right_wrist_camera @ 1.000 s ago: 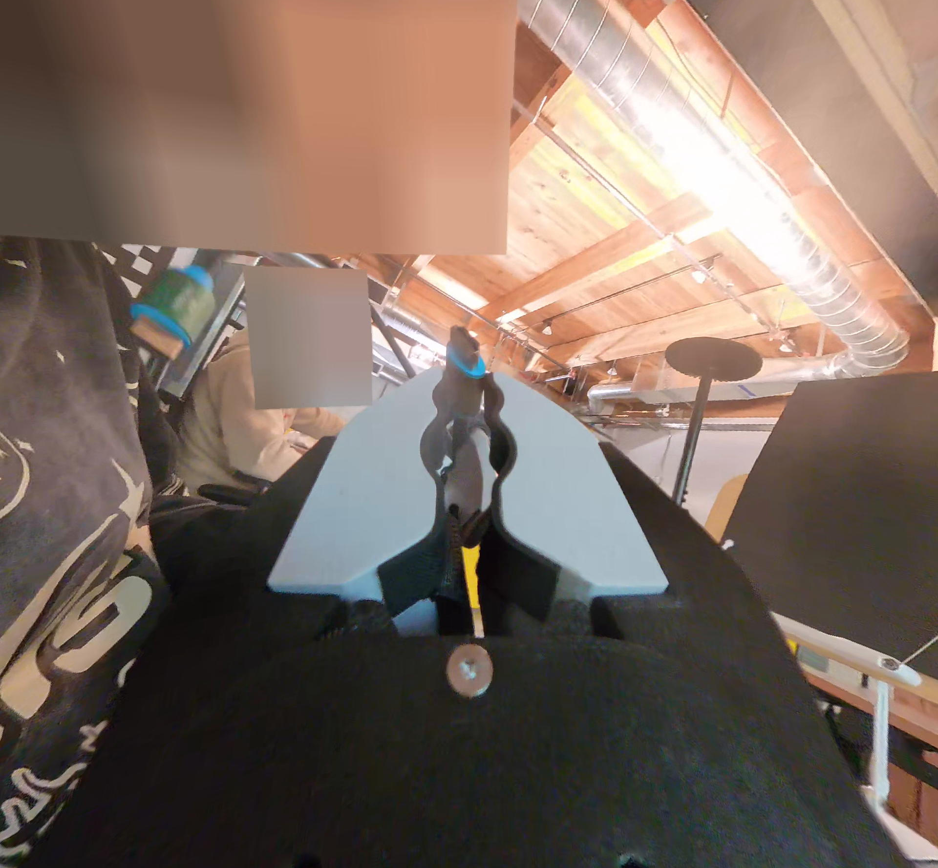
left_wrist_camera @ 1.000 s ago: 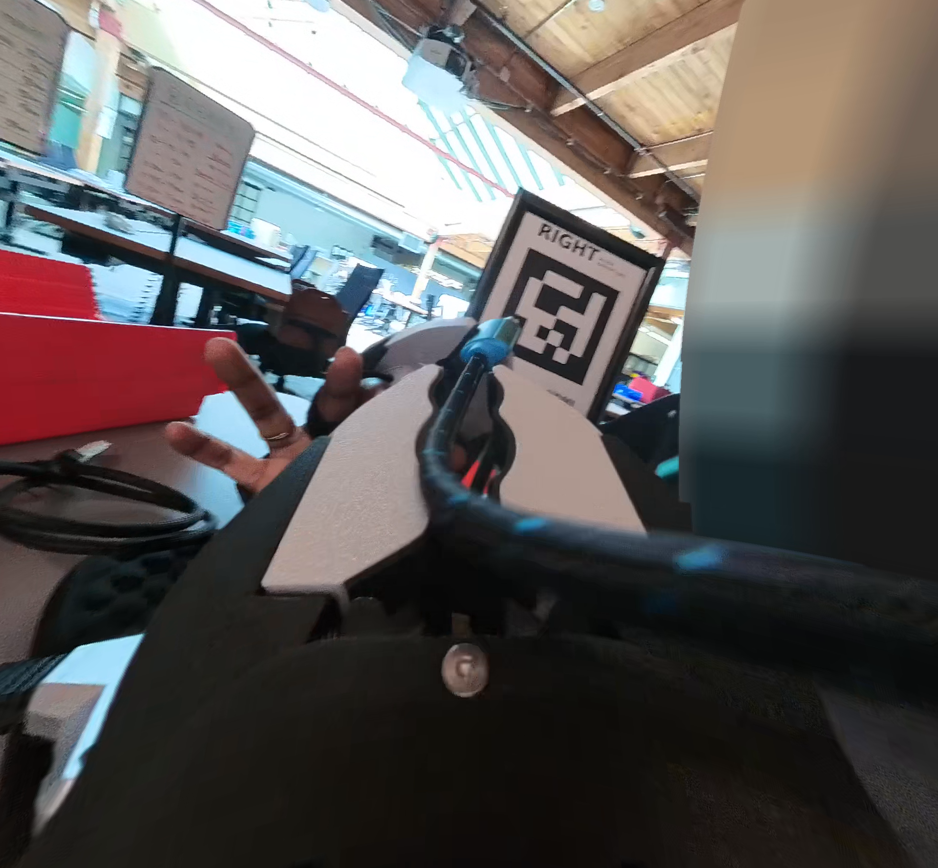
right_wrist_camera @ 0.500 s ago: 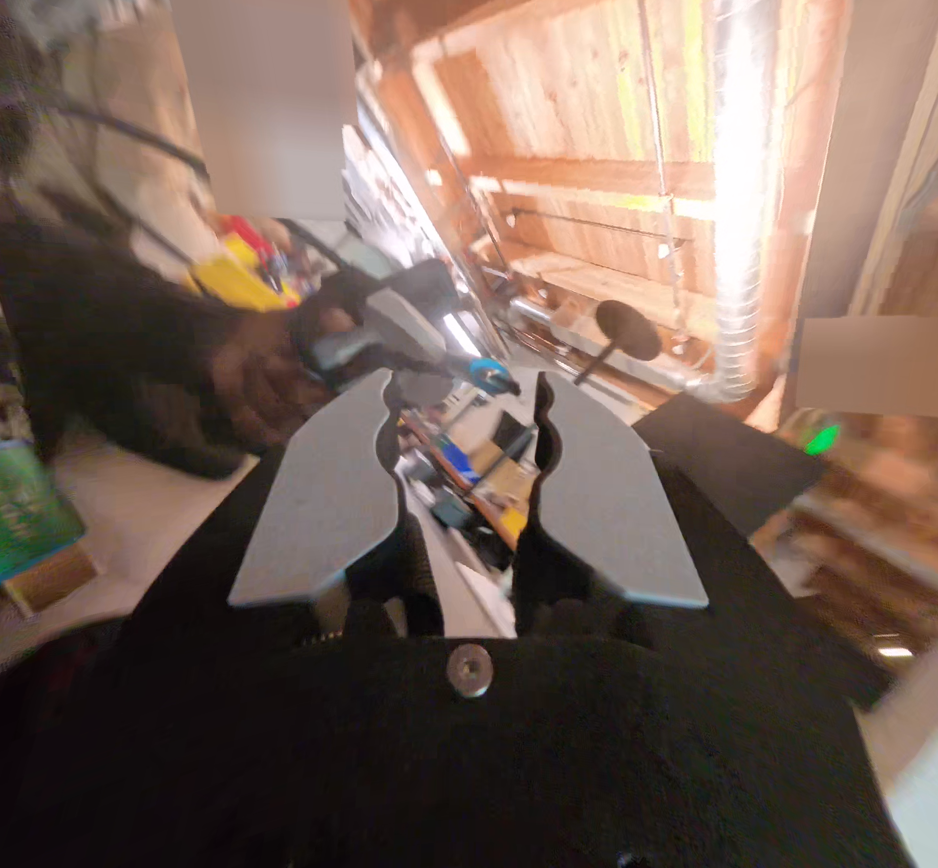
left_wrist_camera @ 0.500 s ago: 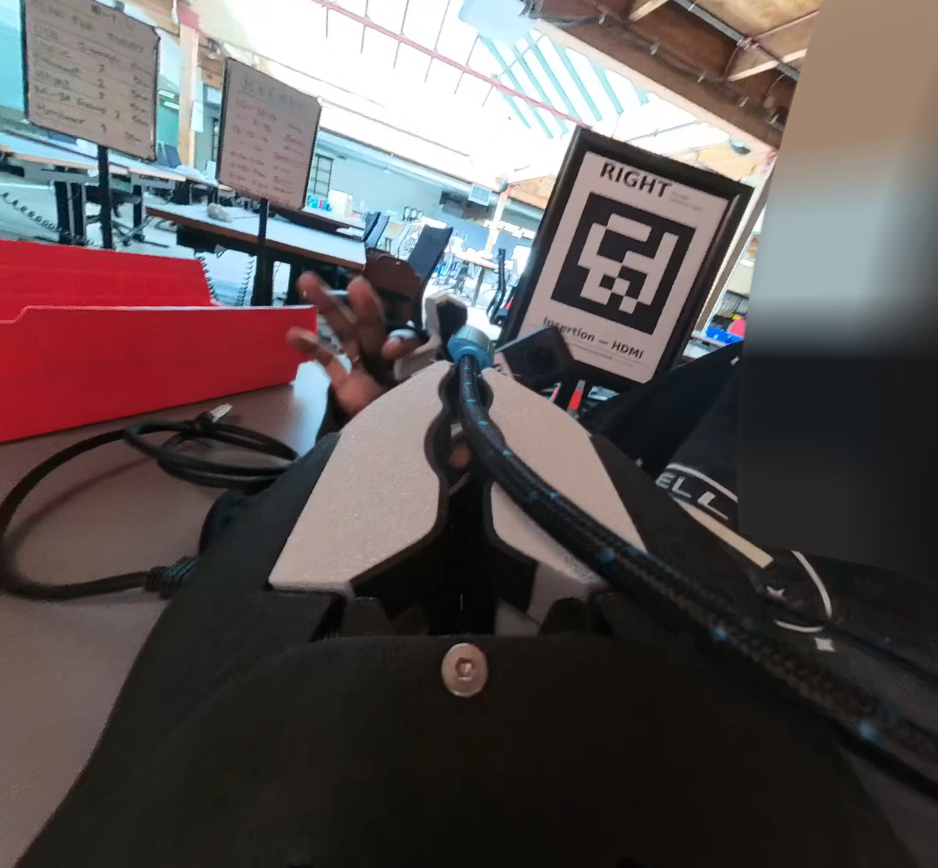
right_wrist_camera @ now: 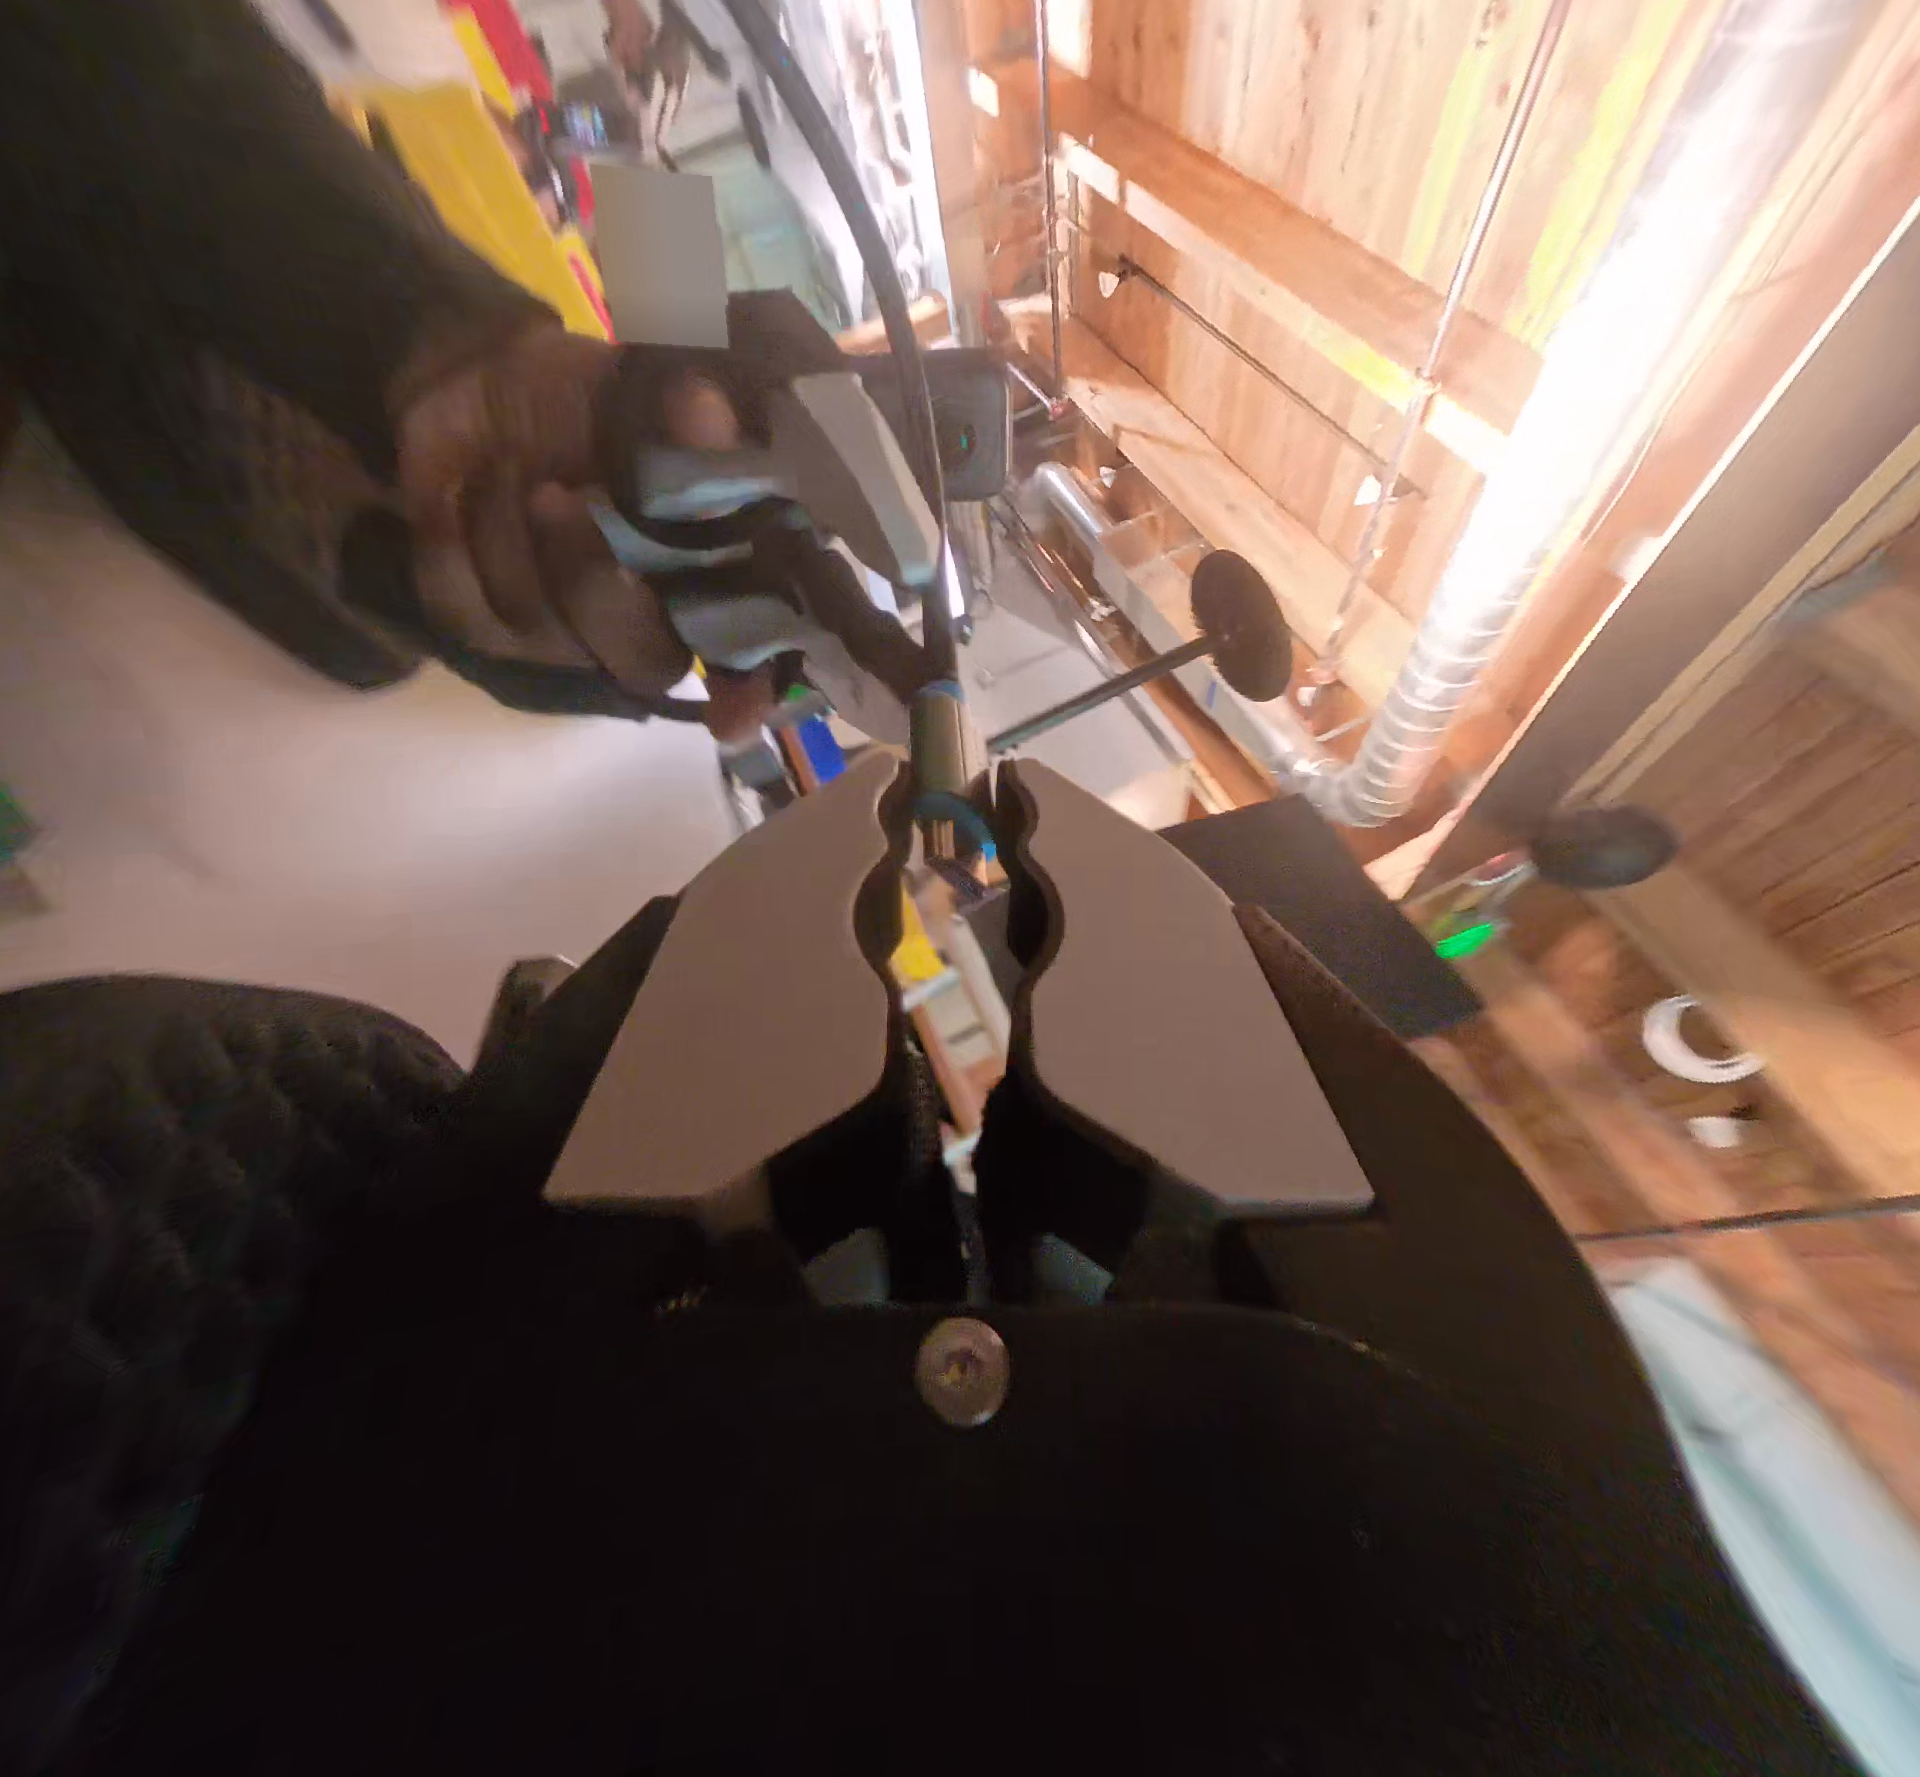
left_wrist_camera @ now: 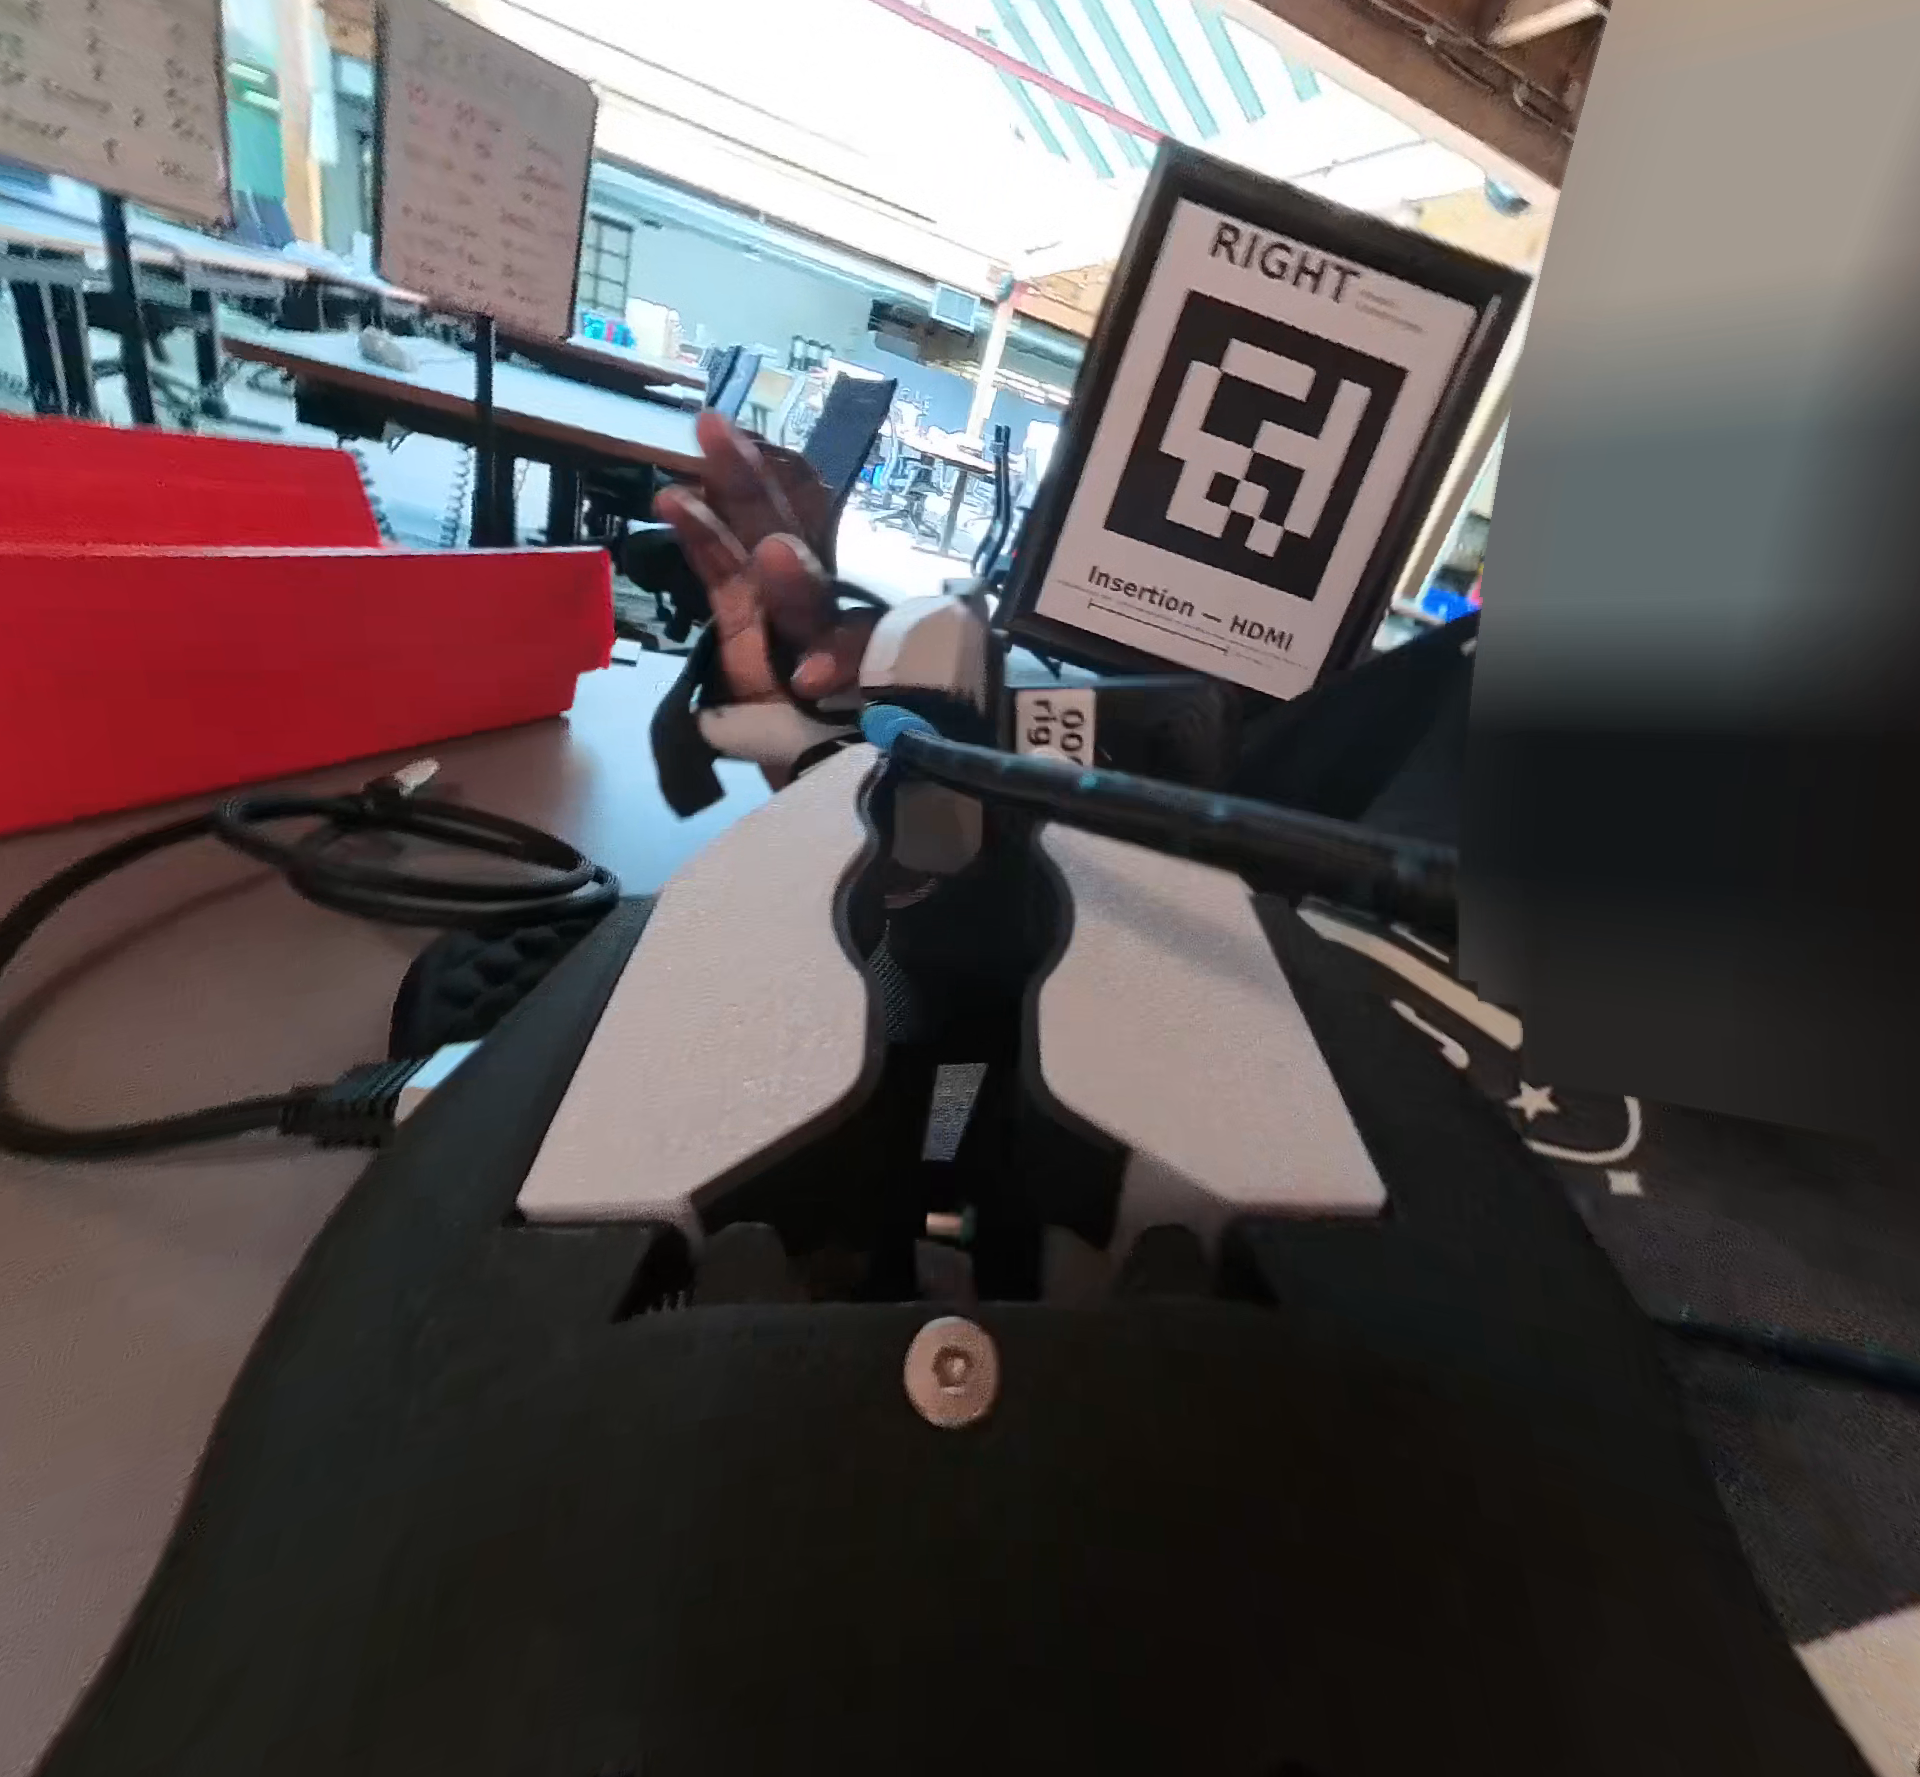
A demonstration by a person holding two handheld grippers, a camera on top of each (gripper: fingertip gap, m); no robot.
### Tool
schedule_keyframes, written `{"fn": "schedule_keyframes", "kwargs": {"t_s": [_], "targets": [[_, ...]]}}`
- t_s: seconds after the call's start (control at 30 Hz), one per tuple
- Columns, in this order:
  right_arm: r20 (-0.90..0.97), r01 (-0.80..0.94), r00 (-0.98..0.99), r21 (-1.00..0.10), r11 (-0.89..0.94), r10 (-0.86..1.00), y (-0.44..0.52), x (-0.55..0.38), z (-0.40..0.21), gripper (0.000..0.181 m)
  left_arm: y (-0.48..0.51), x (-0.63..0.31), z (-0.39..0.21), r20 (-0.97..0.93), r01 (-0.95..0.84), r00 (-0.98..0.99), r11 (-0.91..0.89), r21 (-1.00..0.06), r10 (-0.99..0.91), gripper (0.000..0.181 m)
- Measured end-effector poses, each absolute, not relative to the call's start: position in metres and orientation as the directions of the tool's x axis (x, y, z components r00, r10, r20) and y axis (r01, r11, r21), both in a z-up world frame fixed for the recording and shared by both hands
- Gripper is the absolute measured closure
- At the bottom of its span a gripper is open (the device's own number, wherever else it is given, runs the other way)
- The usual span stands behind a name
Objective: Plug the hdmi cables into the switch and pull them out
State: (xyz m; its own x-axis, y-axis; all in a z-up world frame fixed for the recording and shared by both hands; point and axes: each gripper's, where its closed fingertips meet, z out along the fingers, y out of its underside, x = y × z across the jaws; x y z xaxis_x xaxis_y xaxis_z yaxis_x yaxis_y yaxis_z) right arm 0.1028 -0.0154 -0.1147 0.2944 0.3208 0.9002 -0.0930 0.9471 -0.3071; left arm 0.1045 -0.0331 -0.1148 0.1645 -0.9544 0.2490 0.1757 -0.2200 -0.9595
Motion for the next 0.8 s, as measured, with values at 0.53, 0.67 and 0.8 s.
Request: {"fn": "schedule_keyframes", "kwargs": {"t_s": [0.53,0.67,0.8], "targets": [[0.876,-0.11,0.114,-0.458,0.882,0.469,-0.021,0.089,-0.141,0.167,-0.02,0.109,-0.147,-0.021,-0.102,0.358,-0.016,-0.995,-0.934,0.149],[0.877,-0.102,0.11,-0.458,0.883,0.467,-0.019,0.088,-0.143,0.167,-0.02,0.109,-0.149,0.021,-0.082,0.342,-0.052,-0.995,-0.939,0.16],[0.867,-0.095,0.099,-0.48,0.872,0.488,-0.018,0.087,-0.146,0.167,-0.018,0.109,-0.151,0.051,-0.063,0.348,-0.078,-0.995,-0.936,0.16]]}}
